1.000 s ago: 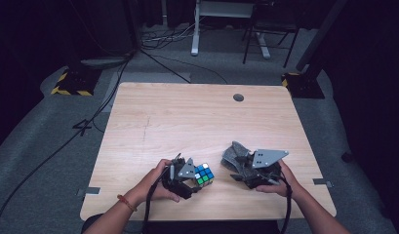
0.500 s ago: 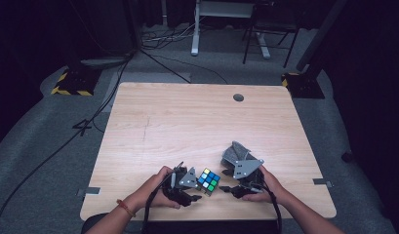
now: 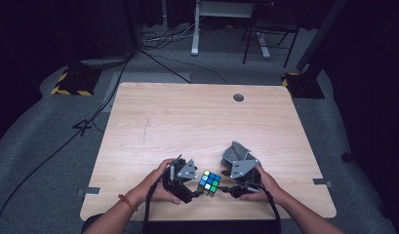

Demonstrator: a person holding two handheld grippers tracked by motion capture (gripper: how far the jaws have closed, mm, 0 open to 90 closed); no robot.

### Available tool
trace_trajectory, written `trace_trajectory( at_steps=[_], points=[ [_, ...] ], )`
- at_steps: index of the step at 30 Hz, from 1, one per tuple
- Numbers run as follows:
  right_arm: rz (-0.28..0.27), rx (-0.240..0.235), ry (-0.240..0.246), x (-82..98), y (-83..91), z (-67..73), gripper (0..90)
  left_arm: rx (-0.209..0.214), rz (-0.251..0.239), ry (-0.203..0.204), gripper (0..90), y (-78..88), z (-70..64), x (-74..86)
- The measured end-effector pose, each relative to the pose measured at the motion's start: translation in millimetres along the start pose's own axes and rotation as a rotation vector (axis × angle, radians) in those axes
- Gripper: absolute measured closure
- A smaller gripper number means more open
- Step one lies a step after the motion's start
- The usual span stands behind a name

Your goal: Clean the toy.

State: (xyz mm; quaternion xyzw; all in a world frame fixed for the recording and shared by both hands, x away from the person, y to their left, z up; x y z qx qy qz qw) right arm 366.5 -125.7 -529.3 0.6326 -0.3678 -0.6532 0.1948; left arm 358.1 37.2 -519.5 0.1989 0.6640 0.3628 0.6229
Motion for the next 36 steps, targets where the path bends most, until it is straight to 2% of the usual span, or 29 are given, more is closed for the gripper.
trace_trajectory(
  at_steps=[5, 8, 12, 14, 17, 20, 27, 31, 32, 34, 36],
  points=[
    [-0.002, -0.003, -0.006, 0.5, -0.8, -0.6, 40.2, 0.058, 0.012, -0.046, 15.5, -10.8, 4.1, -10.0],
    [-0.002, -0.008, -0.005, 1.0, -0.5, -0.9, 39.8, 0.070, 0.032, -0.075, 15.8, -16.4, 3.7, -13.6],
    [-0.008, -0.013, -0.008, 0.6, -1.2, -1.1, 39.2, 0.087, 0.040, -0.093, 15.9, -21.7, 0.6, -17.5],
    [-0.002, -0.012, -0.009, 0.9, -1.9, -0.9, 38.1, 0.096, 0.049, -0.105, 18.8, -22.7, -1.2, -18.0],
    [0.007, -0.020, -0.011, 2.3, -3.1, 0.0, 37.7, 0.102, 0.057, -0.102, 19.4, -22.5, -1.2, -18.0],
    [0.009, -0.020, -0.004, 2.7, -3.3, 0.1, 36.6, 0.102, 0.075, -0.137, 21.8, -21.6, -1.1, -16.1],
    [-0.032, -0.002, -0.013, -0.6, 1.6, -2.1, 36.9, 0.111, 0.058, -0.124, 24.3, -19.7, -0.8, -12.9],
    [-0.050, 0.011, -0.015, -2.8, 2.6, -2.5, 37.9, 0.106, 0.049, -0.101, 24.5, -19.4, -0.2, -11.4],
    [-0.047, 0.009, -0.016, -2.8, 2.2, -2.5, 39.1, 0.105, 0.040, -0.091, 24.4, -20.1, 0.4, -11.8],
    [-0.007, 0.007, -0.012, -0.3, -1.8, -1.5, 39.1, 0.103, 0.035, -0.078, 24.4, -21.3, 1.1, -12.7],
    [0.027, 0.006, 0.013, 3.0, -7.7, 1.6, 38.6, 0.101, 0.033, -0.079, 24.2, -22.5, 1.4, -14.3]
  ],
)
Point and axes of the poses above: each handheld gripper's, and its own axes: y roughly backward along the jaws, x roughly out of its underside, z roughly to its left, the point moved 7 cm from there along -y, roughly forward along the jaws, and after that the axes turned 1 degree about -x, right-handed, at the moved point
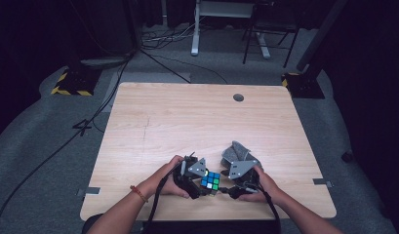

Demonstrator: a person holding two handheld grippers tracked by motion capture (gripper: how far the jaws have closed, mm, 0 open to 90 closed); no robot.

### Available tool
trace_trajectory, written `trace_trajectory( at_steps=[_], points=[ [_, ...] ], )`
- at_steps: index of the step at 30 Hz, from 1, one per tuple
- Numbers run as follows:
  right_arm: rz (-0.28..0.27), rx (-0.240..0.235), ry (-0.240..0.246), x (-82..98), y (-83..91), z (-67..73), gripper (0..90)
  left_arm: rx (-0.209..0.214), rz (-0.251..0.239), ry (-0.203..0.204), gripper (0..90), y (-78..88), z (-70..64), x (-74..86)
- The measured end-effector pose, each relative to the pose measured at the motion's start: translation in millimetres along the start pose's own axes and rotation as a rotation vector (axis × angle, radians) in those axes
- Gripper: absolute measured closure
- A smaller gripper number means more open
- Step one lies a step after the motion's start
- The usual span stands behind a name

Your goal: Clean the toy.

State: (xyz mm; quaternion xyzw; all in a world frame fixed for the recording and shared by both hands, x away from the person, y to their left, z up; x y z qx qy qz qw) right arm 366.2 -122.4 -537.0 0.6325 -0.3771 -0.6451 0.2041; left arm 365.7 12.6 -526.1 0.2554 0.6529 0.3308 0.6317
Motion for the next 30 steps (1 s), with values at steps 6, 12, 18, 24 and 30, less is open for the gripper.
trace_trajectory(
  at_steps=[6, 12, 18, 24, 30],
  points=[
    [-0.035, -0.010, 0.000, -3.3, 1.8, 1.3, 36.4, 0.006, 0.017, 0.000, 21.6, -1.3, -0.7, 1.9],
    [-0.101, 0.002, -0.012, -9.6, 8.3, -0.7, 37.2, -0.006, 0.034, -0.007, 19.8, -5.9, -0.5, 1.0],
    [-0.086, 0.023, -0.015, -10.4, 7.5, -0.9, 37.3, -0.017, 0.029, 0.015, 16.9, -8.7, 2.3, -0.4],
    [-0.069, 0.030, -0.024, -6.6, 3.2, -3.1, 38.2, -0.031, 0.028, 0.024, 16.5, -11.0, 4.0, -0.7],
    [-0.076, 0.030, -0.015, -8.4, 0.7, -0.6, 37.4, -0.021, 0.057, 0.005, 17.3, -10.9, 4.1, 2.4]
  ],
)
Point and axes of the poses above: each handheld gripper's, and its own axes: y roughly backward along the jaws, x roughly out of its underside, z roughly to its left, the point moved 7 cm from there along -y, roughly forward along the jaws, and after that the axes turned 1 degree about -x, right-handed, at the moved point
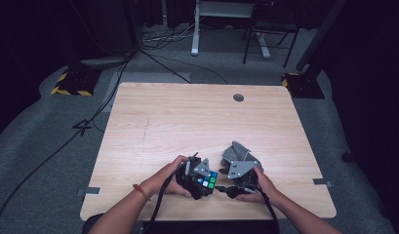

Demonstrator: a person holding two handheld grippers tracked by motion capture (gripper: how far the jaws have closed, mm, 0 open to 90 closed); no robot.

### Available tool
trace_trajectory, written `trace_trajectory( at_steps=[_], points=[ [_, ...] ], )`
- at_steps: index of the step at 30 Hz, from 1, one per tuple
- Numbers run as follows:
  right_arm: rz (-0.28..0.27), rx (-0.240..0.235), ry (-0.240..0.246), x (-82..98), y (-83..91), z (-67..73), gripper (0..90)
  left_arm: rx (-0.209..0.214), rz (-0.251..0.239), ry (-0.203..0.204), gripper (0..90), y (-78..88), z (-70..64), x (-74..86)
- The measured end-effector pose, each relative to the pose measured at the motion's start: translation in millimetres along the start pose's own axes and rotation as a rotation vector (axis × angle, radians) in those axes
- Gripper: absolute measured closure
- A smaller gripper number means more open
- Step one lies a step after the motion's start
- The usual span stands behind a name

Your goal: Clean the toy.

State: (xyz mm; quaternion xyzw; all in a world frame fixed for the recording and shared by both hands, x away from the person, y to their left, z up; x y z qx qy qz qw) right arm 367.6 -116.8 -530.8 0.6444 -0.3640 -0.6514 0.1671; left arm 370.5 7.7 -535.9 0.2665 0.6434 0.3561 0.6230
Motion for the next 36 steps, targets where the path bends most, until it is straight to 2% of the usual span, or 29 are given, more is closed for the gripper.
trace_trajectory(
  at_steps=[4, 8, 10, 11, 15, 17, 19, 22, 26, 29, 31, 34, 36],
  points=[
    [-0.040, 0.007, -0.014, -4.2, 3.4, -0.9, 38.0, 0.005, -0.005, 0.015, 18.0, -1.2, -0.1, 0.8],
    [-0.036, 0.017, 0.002, -6.9, 3.3, 0.4, 37.0, 0.005, -0.007, 0.025, 16.9, -2.3, -0.8, 0.3],
    [-0.027, 0.032, 0.030, -8.9, 4.4, 0.8, 36.8, 0.014, -0.020, 0.045, 17.0, -2.0, -0.1, -0.5],
    [-0.036, 0.032, 0.029, -10.6, 5.6, 0.5, 36.8, 0.012, -0.024, 0.052, 16.8, -1.6, 0.1, -0.8],
    [-0.046, 0.059, 0.030, -12.3, 8.4, -1.2, 37.1, -0.012, -0.033, 0.052, 17.4, 0.1, 2.3, -2.1],
    [-0.063, 0.068, 0.028, -14.0, 11.5, -2.9, 37.4, -0.028, -0.023, 0.043, 18.6, 0.9, 3.7, -1.1],
    [-0.074, 0.074, 0.023, -15.2, 13.2, -3.4, 37.9, -0.024, -0.027, 0.053, 20.3, 2.0, 4.3, -0.2],
    [-0.070, 0.081, 0.042, -16.1, 12.3, -2.6, 37.8, -0.016, -0.015, 0.041, 20.6, 3.4, 4.2, 1.1],
    [-0.091, 0.080, 0.051, -19.7, 12.2, 0.0, 37.9, -0.014, 0.004, 0.028, 21.8, 5.7, 4.6, 4.5],
    [-0.135, 0.076, 0.041, -23.3, 15.3, 0.2, 42.2, -0.007, 0.006, 0.045, 23.0, 1.8, 3.9, 6.4],
    [-0.165, 0.090, 0.023, -26.1, 19.5, -2.4, 45.5, -0.009, 0.013, 0.027, 22.9, -1.1, 1.1, 5.4],
    [-0.159, 0.077, 0.019, -26.1, 21.6, -4.9, 46.4, -0.015, 0.024, 0.015, 21.9, -3.3, 1.2, 4.0],
    [-0.161, 0.069, 0.013, -26.0, 20.6, -4.5, 48.1, -0.006, 0.020, 0.030, 21.7, -3.8, 1.3, 4.8]
  ],
)
Point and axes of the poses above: each handheld gripper's, and its own axes: y roughly backward along the jaws, x roughly out of its underside, z roughly to its left, the point moved 7 cm from there along -y, roughly forward along the jaws, and after that the axes turned 1 degree about -x, right-handed, at the moved point
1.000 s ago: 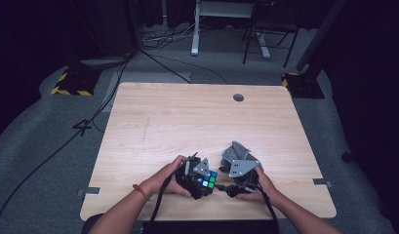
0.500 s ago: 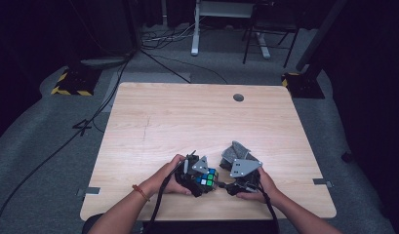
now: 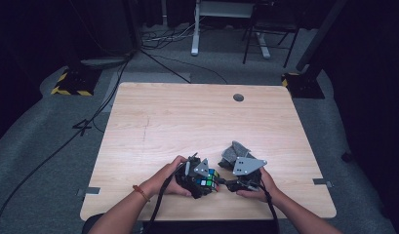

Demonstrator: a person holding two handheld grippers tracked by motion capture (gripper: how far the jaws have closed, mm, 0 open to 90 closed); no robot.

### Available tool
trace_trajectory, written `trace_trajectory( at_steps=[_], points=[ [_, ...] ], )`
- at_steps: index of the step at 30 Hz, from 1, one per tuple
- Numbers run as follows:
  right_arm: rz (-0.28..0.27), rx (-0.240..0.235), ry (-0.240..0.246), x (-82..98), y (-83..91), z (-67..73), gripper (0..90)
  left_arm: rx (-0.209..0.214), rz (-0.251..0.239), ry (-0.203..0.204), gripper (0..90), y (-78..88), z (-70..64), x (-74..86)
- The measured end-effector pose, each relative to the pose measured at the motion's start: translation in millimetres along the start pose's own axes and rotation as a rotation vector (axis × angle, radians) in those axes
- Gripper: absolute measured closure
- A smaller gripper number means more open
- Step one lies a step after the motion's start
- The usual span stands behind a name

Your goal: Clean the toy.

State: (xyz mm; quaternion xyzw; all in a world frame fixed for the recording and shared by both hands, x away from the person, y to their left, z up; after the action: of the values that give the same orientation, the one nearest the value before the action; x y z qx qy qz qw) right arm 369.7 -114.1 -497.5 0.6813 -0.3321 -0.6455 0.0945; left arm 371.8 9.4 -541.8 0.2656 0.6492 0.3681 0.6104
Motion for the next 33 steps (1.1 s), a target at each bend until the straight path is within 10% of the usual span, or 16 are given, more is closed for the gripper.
trace_trajectory(
  at_steps=[24, 33],
  points=[
    [-0.021, -0.014, 0.006, -19.3, -15.8, 2.9, 54.2, -0.015, -0.015, 0.042, 15.5, 2.2, 7.0, 7.7],
    [-0.066, -0.059, -0.026, -25.7, -17.9, 4.4, 71.1, 0.028, -0.022, 0.044, 19.2, -1.6, 3.5, 8.2]
  ],
)
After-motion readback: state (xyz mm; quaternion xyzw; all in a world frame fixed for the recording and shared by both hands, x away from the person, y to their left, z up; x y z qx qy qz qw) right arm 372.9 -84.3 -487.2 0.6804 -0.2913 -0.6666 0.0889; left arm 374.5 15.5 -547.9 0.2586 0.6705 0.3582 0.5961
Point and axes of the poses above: each handheld gripper's, and its own axes: y roughly backward along the jaws, x roughly out of its underside, z roughly to its left, the point moved 7 cm from there along -y, roughly forward along the jaws, and after that the axes turned 1 degree about -x, right-handed, at the moved point
